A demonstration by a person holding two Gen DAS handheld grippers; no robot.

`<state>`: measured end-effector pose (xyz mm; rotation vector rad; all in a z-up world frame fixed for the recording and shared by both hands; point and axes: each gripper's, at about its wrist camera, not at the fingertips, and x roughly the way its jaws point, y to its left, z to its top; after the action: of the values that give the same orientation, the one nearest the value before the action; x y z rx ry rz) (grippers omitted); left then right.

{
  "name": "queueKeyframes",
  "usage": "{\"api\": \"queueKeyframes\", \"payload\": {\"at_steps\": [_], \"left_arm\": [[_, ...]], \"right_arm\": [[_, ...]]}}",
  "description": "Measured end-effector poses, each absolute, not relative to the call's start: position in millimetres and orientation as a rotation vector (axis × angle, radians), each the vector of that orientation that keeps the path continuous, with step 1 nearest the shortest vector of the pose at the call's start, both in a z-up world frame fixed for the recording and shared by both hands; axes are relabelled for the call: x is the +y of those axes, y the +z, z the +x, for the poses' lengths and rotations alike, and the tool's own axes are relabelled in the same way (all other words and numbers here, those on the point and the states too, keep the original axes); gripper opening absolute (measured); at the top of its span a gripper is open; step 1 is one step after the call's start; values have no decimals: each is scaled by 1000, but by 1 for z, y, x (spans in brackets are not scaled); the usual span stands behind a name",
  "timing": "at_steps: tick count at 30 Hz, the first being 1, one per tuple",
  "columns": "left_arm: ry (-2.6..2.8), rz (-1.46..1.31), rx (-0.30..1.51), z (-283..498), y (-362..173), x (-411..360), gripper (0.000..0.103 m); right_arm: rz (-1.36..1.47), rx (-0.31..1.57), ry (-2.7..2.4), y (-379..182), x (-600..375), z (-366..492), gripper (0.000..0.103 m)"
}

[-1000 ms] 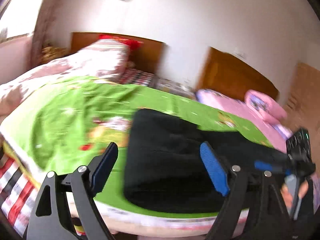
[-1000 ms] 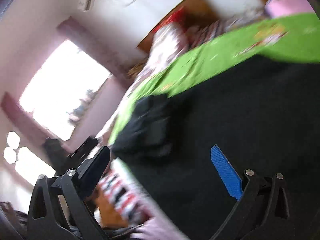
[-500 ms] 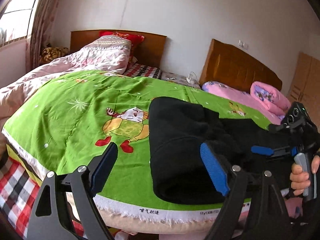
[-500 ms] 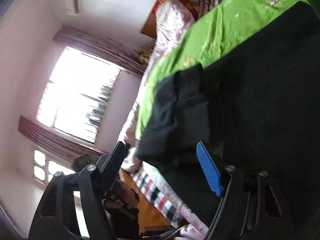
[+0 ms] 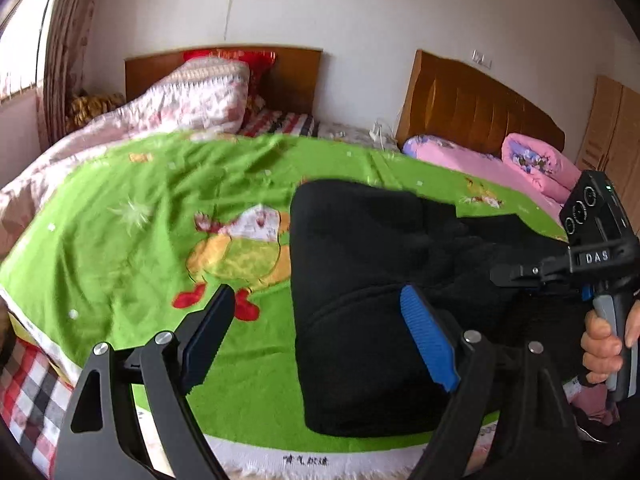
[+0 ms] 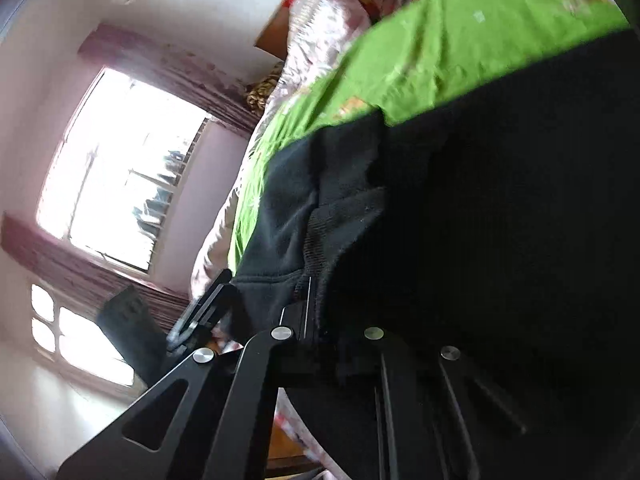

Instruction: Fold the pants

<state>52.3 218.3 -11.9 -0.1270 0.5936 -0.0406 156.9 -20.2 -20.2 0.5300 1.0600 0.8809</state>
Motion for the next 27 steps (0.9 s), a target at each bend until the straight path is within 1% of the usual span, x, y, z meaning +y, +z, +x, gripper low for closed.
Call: {"api": "queueKeyframes", "payload": {"at_steps": [2, 4, 6, 8, 10, 11, 12, 14, 15, 16, 20, 23, 24, 25, 27], "left_arm": [[-43, -112, 563, 44, -1, 216, 85], [-55, -97, 553, 42, 4, 213, 88], [-47, -78, 563, 48, 2, 209, 88], [-37, -68, 597, 57, -5, 205, 88], [-53, -62, 659, 68, -18, 197, 88], [-51, -58, 684, 72, -24, 195, 89], [-39, -52, 712, 77, -32, 192, 89], [-21, -64, 734, 81, -40, 191, 89], [-22, -90, 738, 81, -42, 193, 89], [-22, -106, 743, 82, -43, 195, 89], [-14, -134, 752, 85, -46, 194, 90], [-14, -148, 752, 88, -48, 188, 90], [-10, -157, 750, 88, -48, 187, 90], [-8, -168, 749, 88, -48, 187, 90], [-2, -184, 746, 86, -48, 187, 89]], "right_arm": [[499, 1005, 889, -5, -24, 141, 10], [501, 998, 871, -4, -30, 134, 10], [490, 1014, 847, -13, -34, 132, 10], [513, 1071, 824, -31, -39, 133, 10], [506, 1105, 815, -45, -39, 135, 10], [504, 1109, 810, -47, -37, 137, 14], [508, 1108, 810, -48, -35, 142, 26], [536, 1091, 837, -43, -38, 146, 52], [545, 1073, 851, -38, -44, 144, 81], [547, 1037, 844, -30, -50, 143, 95], [552, 983, 797, -13, -72, 147, 94], [566, 1059, 771, -25, -75, 163, 94], [554, 1088, 772, -29, -71, 167, 92], [524, 1130, 771, -36, -67, 170, 90], [403, 1138, 787, -33, -46, 170, 90]]}}
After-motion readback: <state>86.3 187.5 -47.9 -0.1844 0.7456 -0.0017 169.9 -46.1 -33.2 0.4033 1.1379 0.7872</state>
